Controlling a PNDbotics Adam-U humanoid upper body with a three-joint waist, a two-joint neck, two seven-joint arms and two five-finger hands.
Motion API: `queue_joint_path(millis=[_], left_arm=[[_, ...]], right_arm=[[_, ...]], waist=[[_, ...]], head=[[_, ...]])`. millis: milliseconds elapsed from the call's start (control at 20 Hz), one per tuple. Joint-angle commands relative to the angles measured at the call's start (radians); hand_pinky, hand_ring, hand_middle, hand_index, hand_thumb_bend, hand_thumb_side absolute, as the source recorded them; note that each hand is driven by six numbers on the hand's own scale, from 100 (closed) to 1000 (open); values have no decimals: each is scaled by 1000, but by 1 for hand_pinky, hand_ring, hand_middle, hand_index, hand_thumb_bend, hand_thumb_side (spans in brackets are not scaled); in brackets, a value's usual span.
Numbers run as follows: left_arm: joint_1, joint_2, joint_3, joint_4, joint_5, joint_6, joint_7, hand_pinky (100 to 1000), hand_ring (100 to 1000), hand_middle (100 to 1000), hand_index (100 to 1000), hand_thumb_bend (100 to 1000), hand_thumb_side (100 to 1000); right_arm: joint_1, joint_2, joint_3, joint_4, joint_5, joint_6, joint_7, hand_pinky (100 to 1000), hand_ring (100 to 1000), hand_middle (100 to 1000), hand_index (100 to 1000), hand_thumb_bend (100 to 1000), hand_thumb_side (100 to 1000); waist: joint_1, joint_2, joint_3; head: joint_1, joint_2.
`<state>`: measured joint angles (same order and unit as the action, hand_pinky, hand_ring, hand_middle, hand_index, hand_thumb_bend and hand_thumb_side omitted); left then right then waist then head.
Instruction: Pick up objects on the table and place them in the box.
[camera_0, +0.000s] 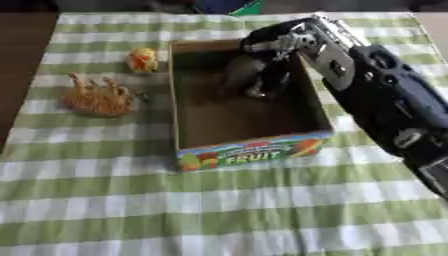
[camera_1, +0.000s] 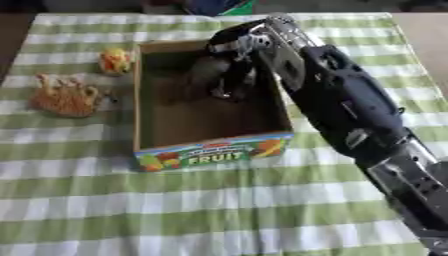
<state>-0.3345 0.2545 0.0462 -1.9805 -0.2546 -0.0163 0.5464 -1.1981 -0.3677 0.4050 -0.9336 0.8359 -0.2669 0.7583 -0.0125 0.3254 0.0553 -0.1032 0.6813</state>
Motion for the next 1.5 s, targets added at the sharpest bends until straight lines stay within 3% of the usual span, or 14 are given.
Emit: queue_joint_path(millis=[50,150,200,400,750,850,1000,1200,1250,1400,1450,1500], left_arm=[[-10,6,0,-19,0,4,0,589,589,606,779,100,1000],[-10,6,1,-19,0,4,0,590,589,606,779,100,1000],[-9,5,1,-19,1,4,0,590,588,606,779,100,1000],[-8,4,-1,-19,1,5,-2,590,588,606,779,100,1000],[-4,4,1,-19,0,6,-2,590,588,606,779,100,1000],[-3,4,2,-19,0,7,-2,590,588,606,779,100,1000],[-1,4,2,-19,0,8,-2,590,588,606,779,100,1000],[-1,4,3,-19,-1,9,-2,591,588,606,779,100,1000],[-1,4,3,-19,-1,10,-3,591,588,606,779,100,1000],[-1,4,3,-19,-2,12,-5,591,589,606,779,100,1000],[-1,4,3,-19,-2,12,-6,591,589,606,779,100,1000],[-2,5,3,-19,-3,13,-6,591,589,607,779,100,1000]], right_arm=[[-31,-2,-22,19,39,-20,-6,753,830,735,773,100,614],[-34,1,-26,31,61,-32,-7,774,865,778,842,127,678],[-36,2,-28,34,73,-36,-8,788,888,805,889,310,693],[-47,3,-32,35,127,-52,-8,824,931,855,963,530,733],[-62,-12,-47,21,125,-97,47,849,945,876,978,656,792],[-62,-17,-49,17,106,-105,70,850,938,867,970,648,796],[-60,-28,-46,-3,59,-110,95,848,933,849,926,633,884],[-57,-47,-27,-47,-12,-99,136,859,941,839,920,729,969],[-56,-51,-22,-55,-26,-93,142,861,939,832,924,729,990],[-52,-62,-9,-70,-56,-84,148,873,951,870,997,703,945],[-49,-63,1,-68,-66,-91,148,885,957,887,1000,500,741],[-47,-64,11,-62,-74,-104,149,888,962,898,1000,247,606]], waist=[[2,-17,2],[2,-17,2],[2,-17,1],[3,-17,-1],[4,-23,-8],[4,-24,-10],[5,-25,-14],[5,-26,-18],[5,-27,-19],[5,-28,-20],[4,-29,-21],[4,-29,-22]], head=[[-2,7],[-1,8],[-1,8],[-1,8],[3,12],[4,12],[6,14],[11,15],[12,16],[12,18],[12,18],[12,18]])
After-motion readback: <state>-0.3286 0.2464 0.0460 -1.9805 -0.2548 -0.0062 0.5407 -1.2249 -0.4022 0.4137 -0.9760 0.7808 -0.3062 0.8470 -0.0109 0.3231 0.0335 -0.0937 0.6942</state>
